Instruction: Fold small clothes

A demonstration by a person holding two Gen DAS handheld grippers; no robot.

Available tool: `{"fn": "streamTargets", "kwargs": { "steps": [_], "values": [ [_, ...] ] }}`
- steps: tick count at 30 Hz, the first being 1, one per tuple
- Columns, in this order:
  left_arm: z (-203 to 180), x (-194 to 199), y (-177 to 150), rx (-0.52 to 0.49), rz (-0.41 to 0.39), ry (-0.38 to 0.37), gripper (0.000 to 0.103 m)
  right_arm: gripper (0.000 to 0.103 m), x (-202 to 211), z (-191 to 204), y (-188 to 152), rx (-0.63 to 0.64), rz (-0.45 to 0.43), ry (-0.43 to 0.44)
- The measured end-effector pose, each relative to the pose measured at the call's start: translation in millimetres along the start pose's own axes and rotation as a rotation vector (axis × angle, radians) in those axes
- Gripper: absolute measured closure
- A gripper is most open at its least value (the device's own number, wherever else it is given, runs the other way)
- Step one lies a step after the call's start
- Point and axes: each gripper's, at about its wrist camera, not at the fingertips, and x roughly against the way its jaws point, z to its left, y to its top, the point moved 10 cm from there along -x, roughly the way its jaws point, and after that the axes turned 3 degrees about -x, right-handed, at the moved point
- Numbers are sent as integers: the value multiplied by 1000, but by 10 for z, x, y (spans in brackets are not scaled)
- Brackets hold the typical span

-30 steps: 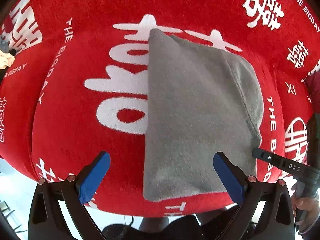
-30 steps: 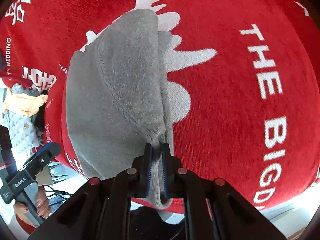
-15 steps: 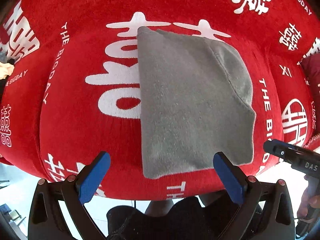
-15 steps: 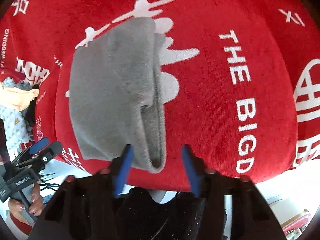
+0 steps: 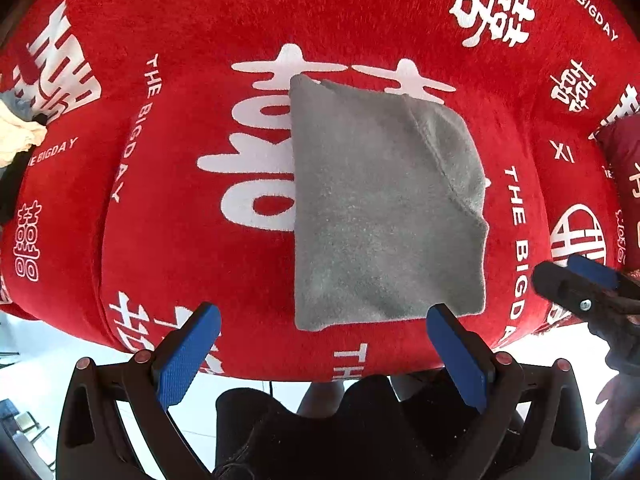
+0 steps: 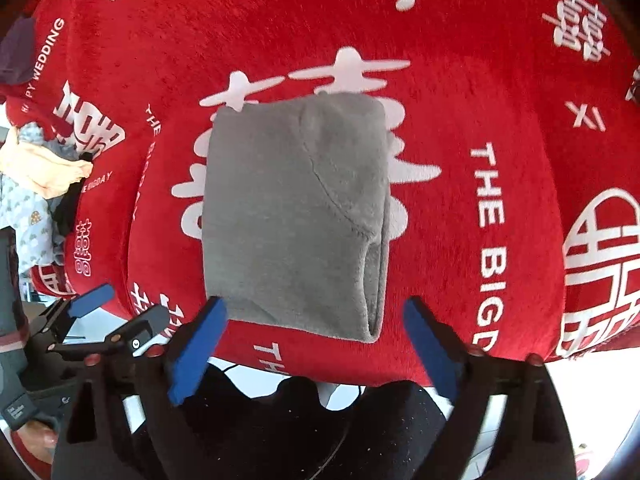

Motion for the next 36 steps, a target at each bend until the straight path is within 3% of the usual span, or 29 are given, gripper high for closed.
{"fn": "streamTargets", "kwargs": {
  "steps": [4, 14, 36],
  "values": [
    [27, 87, -21, 9, 8, 1, 0, 0, 132, 49, 47, 16, -41, -46],
    [162, 335, 0, 44, 3, 45, 0, 1, 249, 118, -40, 23, 44, -134],
    [224, 431, 26, 19, 1, 83, 0, 1, 323, 179, -30, 52, 39, -219]
  ]
}}
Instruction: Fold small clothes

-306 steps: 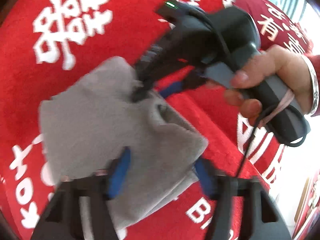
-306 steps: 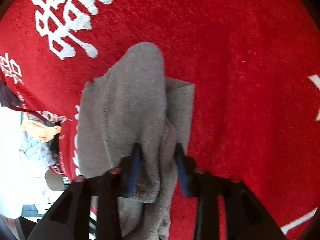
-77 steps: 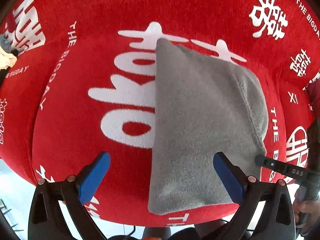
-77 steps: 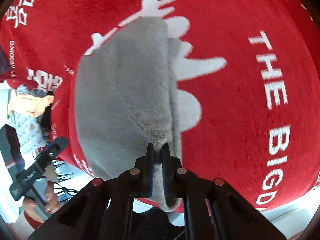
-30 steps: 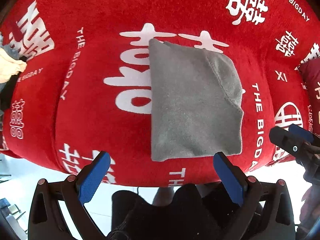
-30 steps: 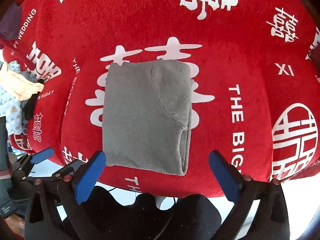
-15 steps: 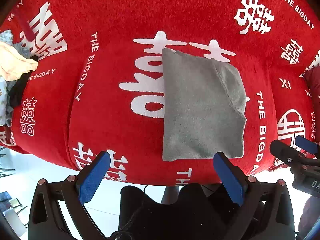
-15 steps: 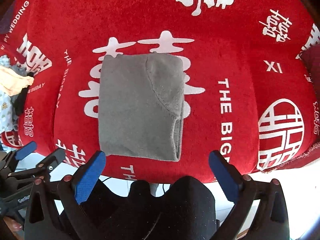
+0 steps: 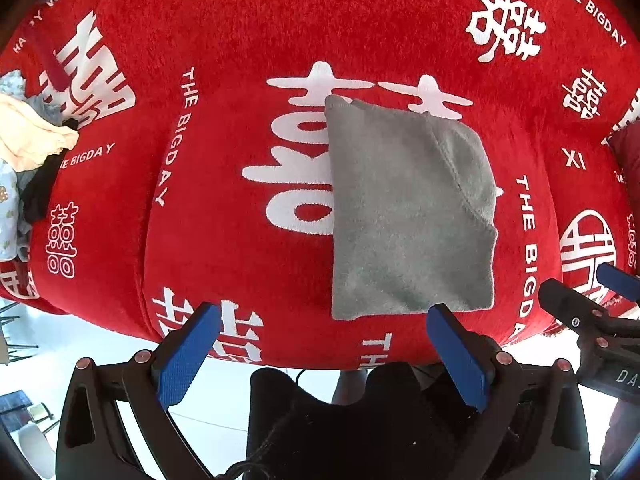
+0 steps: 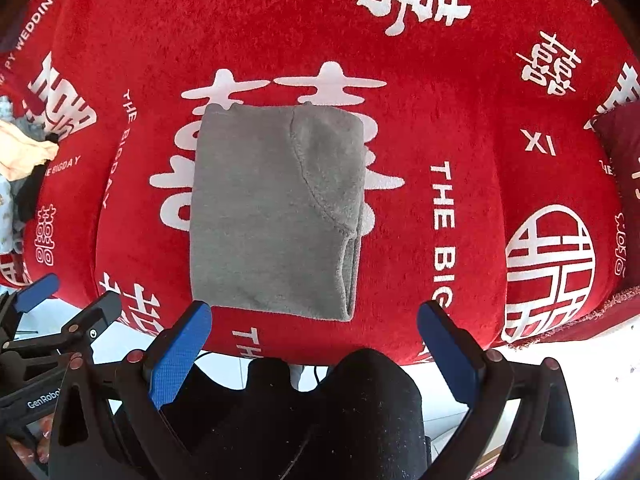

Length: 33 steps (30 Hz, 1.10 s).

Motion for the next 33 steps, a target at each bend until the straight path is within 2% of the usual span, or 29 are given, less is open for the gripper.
{"fn": "streamTargets", "kwargs": {
  "steps": [33],
  "values": [
    [-30, 79, -18, 2, -18, 9, 0, 1, 46, -7, -8, 6, -9, -11]
  ]
}}
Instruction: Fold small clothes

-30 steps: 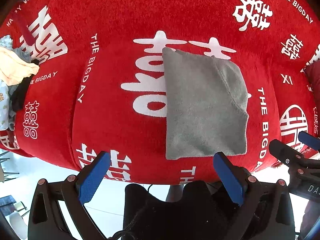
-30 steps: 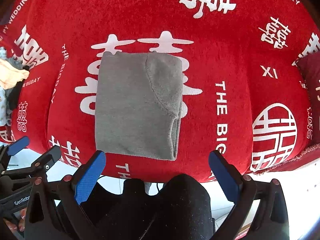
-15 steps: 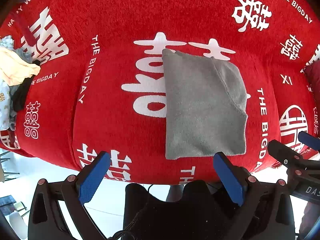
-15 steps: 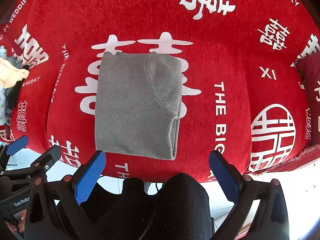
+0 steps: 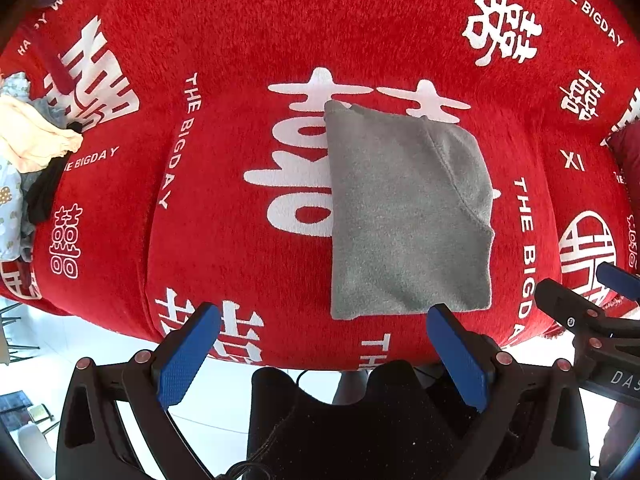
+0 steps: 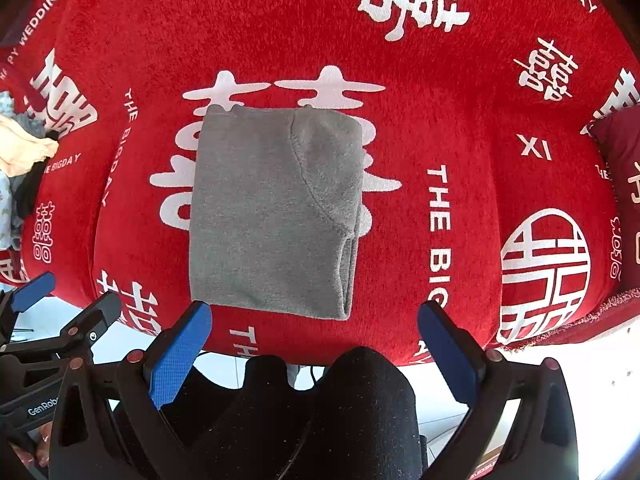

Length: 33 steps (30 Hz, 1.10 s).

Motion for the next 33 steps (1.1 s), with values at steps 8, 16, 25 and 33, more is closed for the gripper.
{"fn": "streamTargets", "kwargs": {
  "steps": [8, 16, 25, 33],
  "values": [
    [4, 24, 17, -4, -8, 9, 0, 1, 15, -14, 21, -1, -5, -2],
    [-33, 25, 6, -12, -14, 9, 0, 1, 9, -8, 7, -6, -6, -1],
    [-30, 24, 14, -9, -13, 9, 0, 1, -8, -4, -7, -5, -9, -4],
    [-26, 7, 3, -2, -12, 8, 0, 1, -6, 3, -10, -10, -9, -5]
  ]
}}
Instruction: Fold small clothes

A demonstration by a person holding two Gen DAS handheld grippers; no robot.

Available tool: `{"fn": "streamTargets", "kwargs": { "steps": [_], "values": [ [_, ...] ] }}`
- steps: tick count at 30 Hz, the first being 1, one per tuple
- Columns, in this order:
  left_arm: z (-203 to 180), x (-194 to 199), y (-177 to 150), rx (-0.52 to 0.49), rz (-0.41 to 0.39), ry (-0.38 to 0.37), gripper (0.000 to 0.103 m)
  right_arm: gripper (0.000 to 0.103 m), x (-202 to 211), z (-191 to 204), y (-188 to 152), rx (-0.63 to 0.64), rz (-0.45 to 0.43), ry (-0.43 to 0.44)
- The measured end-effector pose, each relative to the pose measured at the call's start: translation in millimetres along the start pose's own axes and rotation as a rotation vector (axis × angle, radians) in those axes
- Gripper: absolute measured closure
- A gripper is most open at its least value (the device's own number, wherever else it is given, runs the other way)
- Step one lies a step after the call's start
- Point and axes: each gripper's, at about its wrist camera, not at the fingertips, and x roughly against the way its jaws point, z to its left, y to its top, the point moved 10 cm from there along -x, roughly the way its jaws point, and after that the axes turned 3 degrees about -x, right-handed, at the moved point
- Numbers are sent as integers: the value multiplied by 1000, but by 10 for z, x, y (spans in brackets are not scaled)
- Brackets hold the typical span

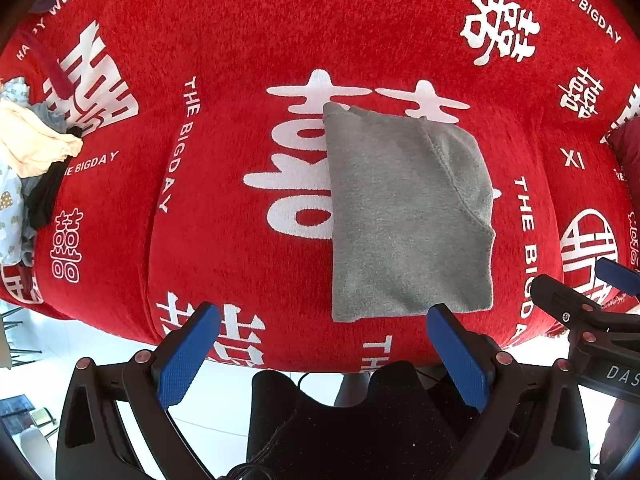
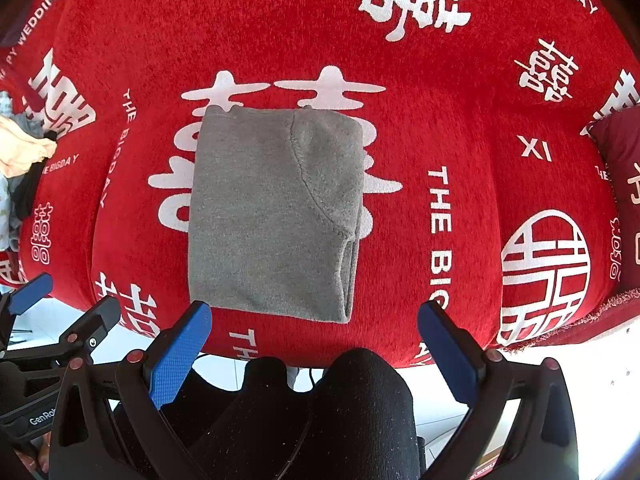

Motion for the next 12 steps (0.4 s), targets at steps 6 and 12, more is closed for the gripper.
{"fn": "streamTargets", "kwargs": {
  "steps": [6, 12],
  "values": [
    [9, -6, 14, 4, -7, 3, 0, 1, -7, 3, 6, 1, 0, 0],
    [-20, 38, 70, -7, -41, -8, 0, 1, -35, -14, 25, 0, -1, -4]
  ]
}}
